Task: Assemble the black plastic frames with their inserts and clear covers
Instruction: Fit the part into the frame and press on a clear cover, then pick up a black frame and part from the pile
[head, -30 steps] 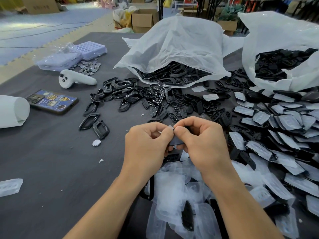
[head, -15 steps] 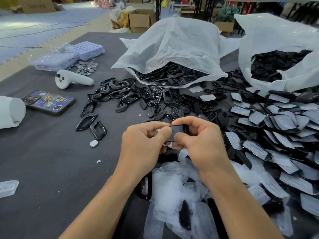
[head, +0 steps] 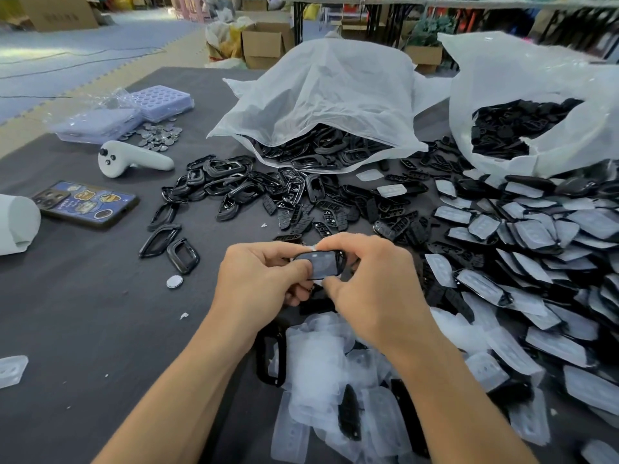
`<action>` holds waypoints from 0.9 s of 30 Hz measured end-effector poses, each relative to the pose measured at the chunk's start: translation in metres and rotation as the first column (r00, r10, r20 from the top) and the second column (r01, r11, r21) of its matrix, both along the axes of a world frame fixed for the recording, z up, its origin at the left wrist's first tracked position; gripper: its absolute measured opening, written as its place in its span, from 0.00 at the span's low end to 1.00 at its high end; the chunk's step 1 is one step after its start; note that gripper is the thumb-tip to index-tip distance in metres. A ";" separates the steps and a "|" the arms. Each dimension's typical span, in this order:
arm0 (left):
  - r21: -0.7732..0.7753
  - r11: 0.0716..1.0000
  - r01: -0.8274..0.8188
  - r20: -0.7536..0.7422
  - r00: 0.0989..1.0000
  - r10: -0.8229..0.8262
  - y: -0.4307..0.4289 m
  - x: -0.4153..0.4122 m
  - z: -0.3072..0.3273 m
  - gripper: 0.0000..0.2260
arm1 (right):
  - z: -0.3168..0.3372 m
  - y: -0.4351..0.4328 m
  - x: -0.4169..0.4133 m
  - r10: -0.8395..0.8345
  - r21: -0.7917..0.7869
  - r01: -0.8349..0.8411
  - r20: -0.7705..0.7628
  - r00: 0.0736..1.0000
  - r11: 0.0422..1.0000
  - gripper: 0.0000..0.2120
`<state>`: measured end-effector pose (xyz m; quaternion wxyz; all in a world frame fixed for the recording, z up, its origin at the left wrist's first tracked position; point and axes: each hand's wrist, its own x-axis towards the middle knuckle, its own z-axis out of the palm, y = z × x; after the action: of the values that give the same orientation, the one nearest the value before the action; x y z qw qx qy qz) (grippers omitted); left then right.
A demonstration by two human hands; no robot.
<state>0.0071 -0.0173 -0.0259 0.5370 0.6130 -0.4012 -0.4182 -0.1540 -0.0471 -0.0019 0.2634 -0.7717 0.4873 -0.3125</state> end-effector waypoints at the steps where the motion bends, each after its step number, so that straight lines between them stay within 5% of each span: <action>1: -0.001 1.000 0.010 0.007 1.000 -0.010 0.001 0.000 0.000 0.08 | 0.001 0.000 0.000 -0.007 -0.023 0.006 -0.024 1.000 1.000 0.20; 4: -0.011 0.995 -0.095 0.156 0.983 0.095 0.000 0.006 -0.002 0.07 | 0.010 -0.007 -0.012 -0.069 -0.143 0.050 -0.130 0.989 0.988 0.17; 6: -0.030 0.979 -0.202 0.315 0.927 0.201 -0.002 0.017 -0.003 0.07 | 0.015 -0.022 -0.034 -0.263 -0.221 0.227 -0.153 0.953 0.949 0.16; 8: -0.043 0.955 -0.294 0.395 0.873 0.286 -0.003 0.027 -0.002 0.06 | 0.020 -0.038 -0.062 -0.519 -0.176 0.493 -0.165 0.839 0.852 0.28; 10: -0.066 0.939 -0.337 0.449 0.830 0.330 -0.007 0.031 -0.005 0.06 | 0.022 -0.041 -0.073 -0.580 -0.071 0.581 -0.238 0.779 0.810 0.40; 17: -0.005 0.997 -0.079 0.776 0.629 0.054 -0.031 0.026 -0.013 0.15 | -0.005 -0.033 -0.008 -0.228 -0.070 0.217 -0.242 0.943 0.974 0.21; 22: -0.061 0.984 -0.170 0.721 0.674 0.161 -0.028 0.028 -0.015 0.08 | -0.006 -0.052 0.023 0.014 0.087 0.015 -0.329 0.944 0.996 0.27; 27: -0.128 0.967 -0.221 0.743 0.625 0.241 -0.023 0.030 -0.014 0.12 | 0.001 -0.069 0.038 0.023 0.067 0.007 -0.439 0.898 0.998 0.21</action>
<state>0.0375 -0.0405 -0.0400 0.3790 0.7704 -0.5103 -0.0493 -0.1158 -0.1156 -0.0006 0.1737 -0.8152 0.5410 -0.1128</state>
